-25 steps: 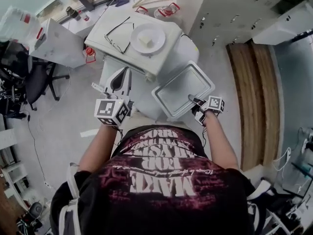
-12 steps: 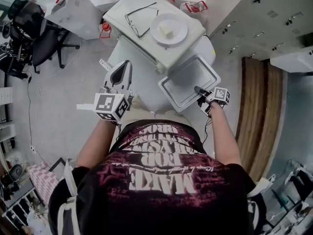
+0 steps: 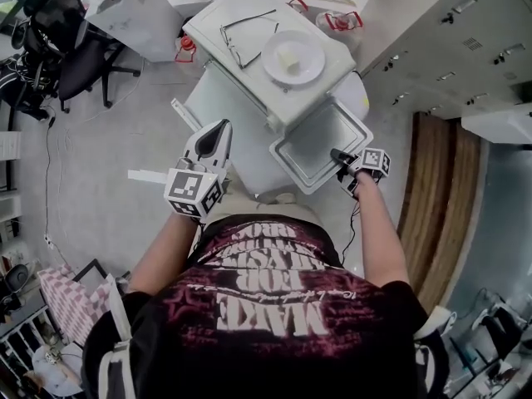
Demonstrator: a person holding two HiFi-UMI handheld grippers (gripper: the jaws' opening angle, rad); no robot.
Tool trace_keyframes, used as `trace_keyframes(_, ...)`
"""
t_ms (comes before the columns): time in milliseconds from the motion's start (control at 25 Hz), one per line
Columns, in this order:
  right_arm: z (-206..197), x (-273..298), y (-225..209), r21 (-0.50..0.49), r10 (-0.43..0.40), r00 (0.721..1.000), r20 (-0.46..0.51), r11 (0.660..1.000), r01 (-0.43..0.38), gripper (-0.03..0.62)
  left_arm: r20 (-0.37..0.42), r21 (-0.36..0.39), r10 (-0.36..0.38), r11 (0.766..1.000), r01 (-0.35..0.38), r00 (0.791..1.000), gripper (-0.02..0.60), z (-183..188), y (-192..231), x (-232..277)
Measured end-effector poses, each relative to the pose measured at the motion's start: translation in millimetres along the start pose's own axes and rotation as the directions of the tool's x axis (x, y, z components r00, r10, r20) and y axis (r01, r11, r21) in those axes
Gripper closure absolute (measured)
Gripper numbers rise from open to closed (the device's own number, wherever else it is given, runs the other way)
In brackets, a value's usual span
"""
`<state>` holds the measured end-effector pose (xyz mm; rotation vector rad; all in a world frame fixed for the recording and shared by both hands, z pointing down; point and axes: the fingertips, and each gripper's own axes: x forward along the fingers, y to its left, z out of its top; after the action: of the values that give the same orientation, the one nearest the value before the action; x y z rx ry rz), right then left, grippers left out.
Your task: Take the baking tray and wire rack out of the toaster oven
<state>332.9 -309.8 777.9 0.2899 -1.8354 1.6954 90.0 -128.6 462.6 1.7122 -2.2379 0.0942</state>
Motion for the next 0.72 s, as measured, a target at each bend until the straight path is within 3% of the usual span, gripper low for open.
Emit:
trace_keyframes(160,0,5,-22,0.023,-0.168,0.986,0.009,0.985,0.168,0.498,-0.022,-0.002,-0.015,1.000,0.015,1.000,0.575,-4,-6,1)
trace_keyframes(280,0,6,-24,-0.036,-0.255,0.967,0.012,0.966,0.256,0.427,-0.026,0.004,-0.050,0.999,0.050,0.998,0.575,-3,-16,5)
trace_keyframes(400,-2,8,-24,-0.097,-0.324,0.946,-0.001,0.942,0.323,0.364,-0.023,0.015,-0.076,0.997,0.076,0.997,0.575,1,-21,6)
trace_keyframes(520,-5,9,-24,-0.130,-0.383,0.924,-0.010,0.916,0.378,0.341,-0.021,0.020,-0.091,0.996,0.091,0.996,0.575,4,-22,8)
trace_keyframes(720,-2,-2,-22,-0.209,-0.465,0.885,0.031,0.863,0.460,0.219,-0.020,0.038,-0.123,0.992,0.124,0.992,0.575,8,-27,9)
